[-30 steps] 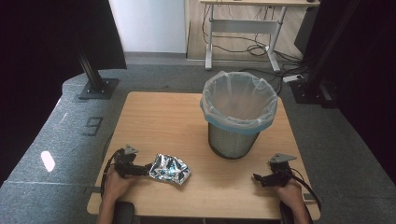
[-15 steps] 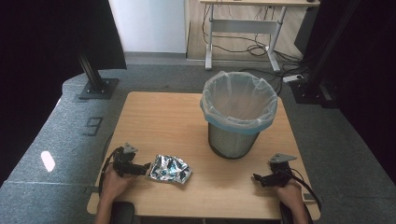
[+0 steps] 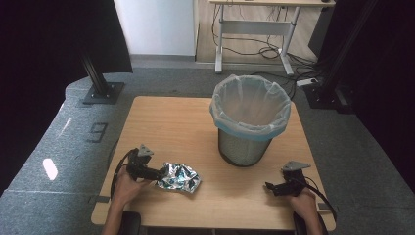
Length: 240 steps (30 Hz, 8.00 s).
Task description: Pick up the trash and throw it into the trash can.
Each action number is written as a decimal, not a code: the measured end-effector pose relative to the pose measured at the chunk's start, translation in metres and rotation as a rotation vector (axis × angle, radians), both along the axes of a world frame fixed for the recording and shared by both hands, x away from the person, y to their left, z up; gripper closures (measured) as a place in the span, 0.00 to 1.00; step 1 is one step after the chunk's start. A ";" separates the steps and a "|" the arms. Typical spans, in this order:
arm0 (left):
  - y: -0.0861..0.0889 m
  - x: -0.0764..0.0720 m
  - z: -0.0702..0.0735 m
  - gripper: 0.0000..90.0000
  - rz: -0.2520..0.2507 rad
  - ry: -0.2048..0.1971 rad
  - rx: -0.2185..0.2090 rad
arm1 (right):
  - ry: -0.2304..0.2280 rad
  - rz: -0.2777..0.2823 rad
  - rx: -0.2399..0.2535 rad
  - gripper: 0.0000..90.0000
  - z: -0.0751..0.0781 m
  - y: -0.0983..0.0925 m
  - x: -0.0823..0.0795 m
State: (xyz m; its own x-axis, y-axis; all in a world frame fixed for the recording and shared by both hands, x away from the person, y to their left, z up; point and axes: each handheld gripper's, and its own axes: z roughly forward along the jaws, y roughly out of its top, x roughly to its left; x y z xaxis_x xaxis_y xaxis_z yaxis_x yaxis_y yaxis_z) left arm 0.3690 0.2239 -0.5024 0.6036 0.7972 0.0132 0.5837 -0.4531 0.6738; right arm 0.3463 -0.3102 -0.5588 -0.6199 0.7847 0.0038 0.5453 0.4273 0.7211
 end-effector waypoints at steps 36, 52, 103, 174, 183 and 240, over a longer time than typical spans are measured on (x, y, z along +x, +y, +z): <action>-0.035 0.004 -0.035 0.84 -0.015 0.002 0.007 | 0.000 0.000 0.000 0.00 0.000 0.000 0.000; -0.027 0.009 -0.029 0.98 -0.034 0.042 -0.045 | 0.000 0.000 0.000 0.00 0.000 0.000 0.000; -0.025 0.039 0.106 0.97 -0.132 0.057 -0.069 | 0.002 0.000 -0.001 0.00 0.000 0.000 0.000; -0.080 0.078 0.311 0.95 -0.255 -0.018 -0.126 | 0.001 0.001 -0.002 0.00 0.000 0.000 0.000; -0.108 0.086 0.324 0.95 -0.286 -0.035 -0.129 | 0.001 0.001 -0.001 0.00 0.000 0.000 0.000; -0.278 0.140 0.242 0.24 -0.319 -0.052 0.019 | 0.001 0.001 -0.002 0.00 0.000 0.000 0.000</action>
